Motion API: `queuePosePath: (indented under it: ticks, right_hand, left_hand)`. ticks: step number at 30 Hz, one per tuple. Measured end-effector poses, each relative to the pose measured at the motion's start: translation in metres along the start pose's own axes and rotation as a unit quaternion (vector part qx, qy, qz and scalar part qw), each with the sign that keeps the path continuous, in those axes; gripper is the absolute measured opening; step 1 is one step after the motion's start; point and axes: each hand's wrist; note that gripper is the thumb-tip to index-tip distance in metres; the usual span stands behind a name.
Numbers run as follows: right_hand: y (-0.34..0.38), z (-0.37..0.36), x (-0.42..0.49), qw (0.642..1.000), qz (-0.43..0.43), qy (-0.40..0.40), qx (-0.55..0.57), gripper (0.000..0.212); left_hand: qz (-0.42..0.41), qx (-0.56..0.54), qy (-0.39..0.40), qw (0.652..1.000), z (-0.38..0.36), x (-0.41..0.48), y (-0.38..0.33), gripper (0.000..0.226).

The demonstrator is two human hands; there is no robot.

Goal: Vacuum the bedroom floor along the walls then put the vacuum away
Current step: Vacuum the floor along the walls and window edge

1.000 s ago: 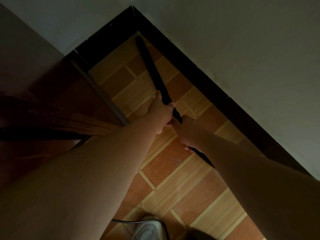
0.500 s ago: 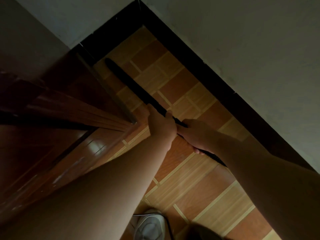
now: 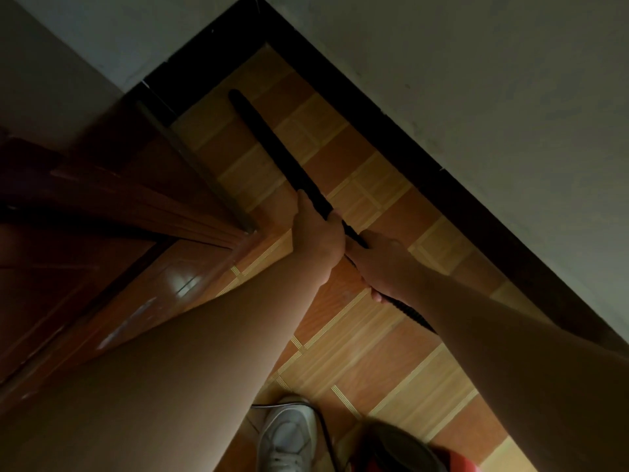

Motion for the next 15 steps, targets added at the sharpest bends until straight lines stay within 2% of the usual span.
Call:
queuePosePath:
  ticks: [7,15]
  right_hand:
    - [-0.031,0.024,-0.02,0.998,-0.042,-0.034,0.036,0.044]
    - [-0.064,0.043,-0.027,0.996,-0.042,-0.031,0.065,0.041]
  left_hand:
    - [-0.009,0.063,0.072,0.995,-0.039,-0.021,-0.008,0.068]
    - [0.03,0.064,0.079,0.994,-0.07,-0.041,-0.013,0.056]
Point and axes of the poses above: each hand's wrist, its own x-axis towards the middle knuckle, its own z-axis out of the back of the hand, y = z × x, and after that the axes turned 1 degree about -y, right-handed
